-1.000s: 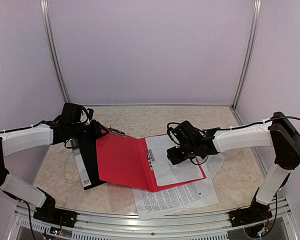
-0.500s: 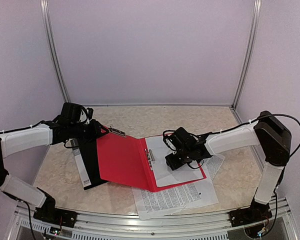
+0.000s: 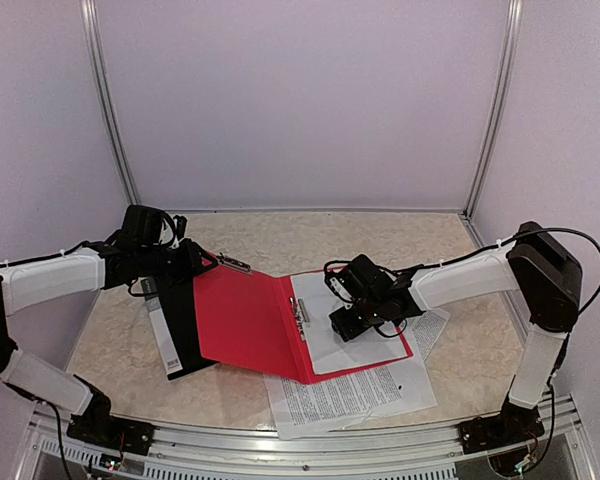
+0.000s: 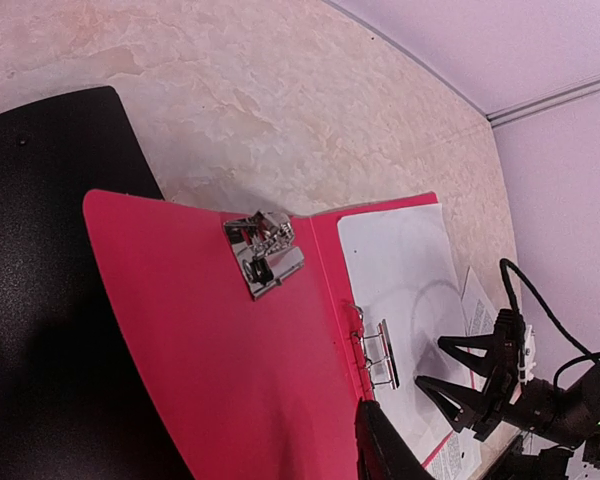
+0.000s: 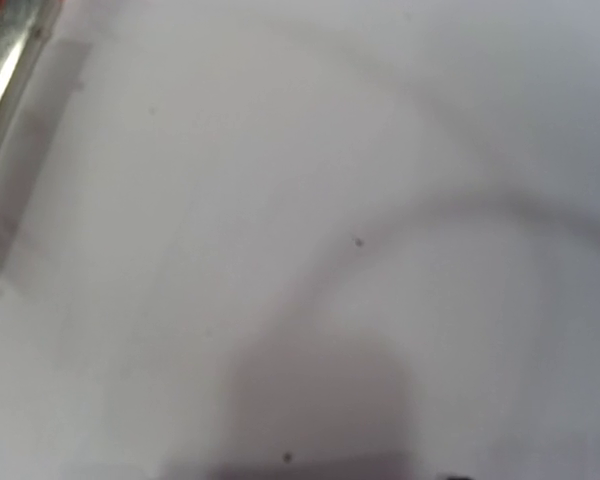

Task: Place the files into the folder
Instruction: Insert the spring clip onto the folder.

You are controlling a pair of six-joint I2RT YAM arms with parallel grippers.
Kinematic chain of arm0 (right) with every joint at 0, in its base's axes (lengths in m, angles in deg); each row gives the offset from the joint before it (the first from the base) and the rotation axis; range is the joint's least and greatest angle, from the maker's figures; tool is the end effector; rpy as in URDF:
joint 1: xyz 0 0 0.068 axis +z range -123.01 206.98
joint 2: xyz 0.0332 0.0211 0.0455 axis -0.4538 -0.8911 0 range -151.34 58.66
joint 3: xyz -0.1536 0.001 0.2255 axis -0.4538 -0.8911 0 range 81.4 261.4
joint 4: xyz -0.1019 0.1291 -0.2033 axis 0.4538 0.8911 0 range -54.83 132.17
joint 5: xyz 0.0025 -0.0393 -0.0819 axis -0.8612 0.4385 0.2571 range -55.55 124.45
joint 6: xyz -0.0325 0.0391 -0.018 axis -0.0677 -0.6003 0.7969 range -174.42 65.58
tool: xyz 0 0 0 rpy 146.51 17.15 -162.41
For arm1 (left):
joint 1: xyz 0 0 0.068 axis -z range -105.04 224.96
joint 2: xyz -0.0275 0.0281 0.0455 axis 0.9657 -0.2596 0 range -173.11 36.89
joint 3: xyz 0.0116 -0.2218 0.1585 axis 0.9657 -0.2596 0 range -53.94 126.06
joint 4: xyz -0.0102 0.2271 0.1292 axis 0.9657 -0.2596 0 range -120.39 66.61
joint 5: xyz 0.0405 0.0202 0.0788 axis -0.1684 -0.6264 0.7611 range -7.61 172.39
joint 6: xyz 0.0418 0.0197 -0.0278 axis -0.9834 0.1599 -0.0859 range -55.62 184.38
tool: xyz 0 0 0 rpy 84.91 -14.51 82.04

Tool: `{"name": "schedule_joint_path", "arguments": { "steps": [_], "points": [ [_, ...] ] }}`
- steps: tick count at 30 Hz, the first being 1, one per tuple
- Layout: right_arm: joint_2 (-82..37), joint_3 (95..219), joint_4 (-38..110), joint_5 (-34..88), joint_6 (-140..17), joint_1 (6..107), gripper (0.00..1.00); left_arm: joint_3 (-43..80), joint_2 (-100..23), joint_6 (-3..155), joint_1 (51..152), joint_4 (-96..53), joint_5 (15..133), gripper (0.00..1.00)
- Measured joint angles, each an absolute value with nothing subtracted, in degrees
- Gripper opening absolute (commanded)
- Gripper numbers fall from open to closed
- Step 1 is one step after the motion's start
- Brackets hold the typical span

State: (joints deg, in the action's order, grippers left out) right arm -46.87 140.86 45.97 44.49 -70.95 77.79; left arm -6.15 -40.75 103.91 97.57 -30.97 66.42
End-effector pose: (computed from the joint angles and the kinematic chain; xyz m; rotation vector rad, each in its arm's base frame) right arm 0.2346 0.2777 0.1416 -0.6893 2.4628 0.2345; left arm 0.2655 -0.1212 0.2357 -0.1842 2.3421 -0.8790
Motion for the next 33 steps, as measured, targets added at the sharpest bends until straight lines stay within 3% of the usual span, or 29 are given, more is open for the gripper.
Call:
{"name": "schedule_joint_path", "arguments": {
  "steps": [9,20,33],
  "points": [
    [-46.4,144.1,47.5,44.2,-69.6,77.8,0.68,-6.1,-40.8,103.9,97.6,-31.1,66.4,0.39],
    [-43.6,145.3,48.2,43.5,-68.5,77.8,0.66,-6.0,-40.8,103.9,97.6,-31.9,66.8,0.4],
    [-50.2,143.2,43.5,42.6,-67.6,77.8,0.62,-6.0,-40.8,102.9,97.6,-32.9,68.4,0.41]
  ]
}}
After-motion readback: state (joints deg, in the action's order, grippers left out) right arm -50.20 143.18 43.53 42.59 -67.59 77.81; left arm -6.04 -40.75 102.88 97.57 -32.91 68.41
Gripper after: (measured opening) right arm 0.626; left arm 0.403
